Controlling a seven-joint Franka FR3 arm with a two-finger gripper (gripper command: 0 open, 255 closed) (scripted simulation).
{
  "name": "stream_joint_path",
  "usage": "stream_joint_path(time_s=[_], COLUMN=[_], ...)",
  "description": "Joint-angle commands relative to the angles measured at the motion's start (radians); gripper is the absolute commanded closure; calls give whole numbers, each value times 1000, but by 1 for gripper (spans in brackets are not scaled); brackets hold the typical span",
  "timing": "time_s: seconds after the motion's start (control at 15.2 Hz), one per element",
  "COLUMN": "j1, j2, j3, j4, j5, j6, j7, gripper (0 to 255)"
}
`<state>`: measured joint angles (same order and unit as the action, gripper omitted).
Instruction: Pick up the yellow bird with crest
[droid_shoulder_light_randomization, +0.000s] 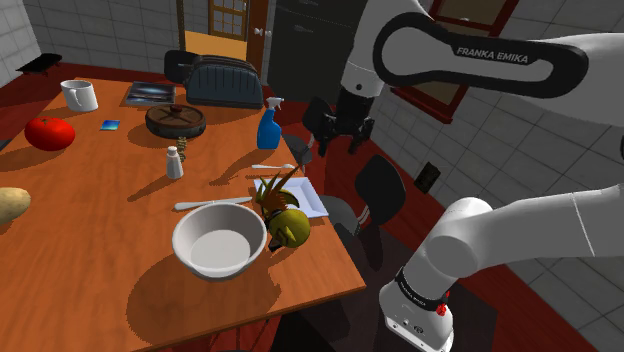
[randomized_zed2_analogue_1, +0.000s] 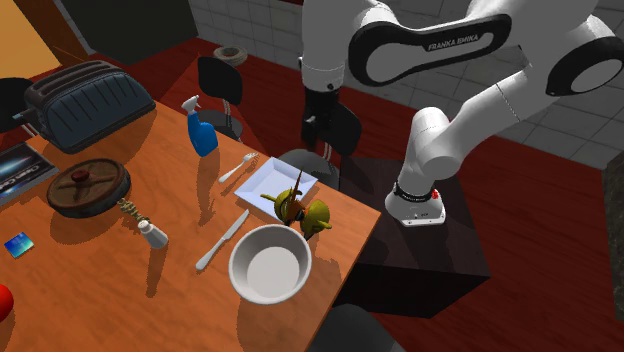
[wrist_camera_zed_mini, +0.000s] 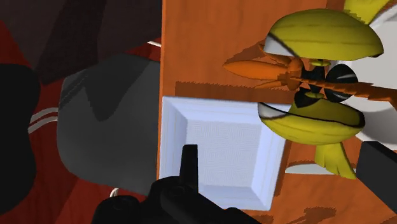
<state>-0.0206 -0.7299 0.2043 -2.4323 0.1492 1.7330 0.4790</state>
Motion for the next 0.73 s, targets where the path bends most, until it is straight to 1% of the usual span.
stream_joint_path(time_s=[0.0,0.4,0.66], j1=[-6,-26,-46], j2=[44,204,340], j3=[37,150,222], j4=[-8,-14,12], j5=[33,114,141], j6=[51,222,340], j7=[75,285,426], gripper=[0,0,0])
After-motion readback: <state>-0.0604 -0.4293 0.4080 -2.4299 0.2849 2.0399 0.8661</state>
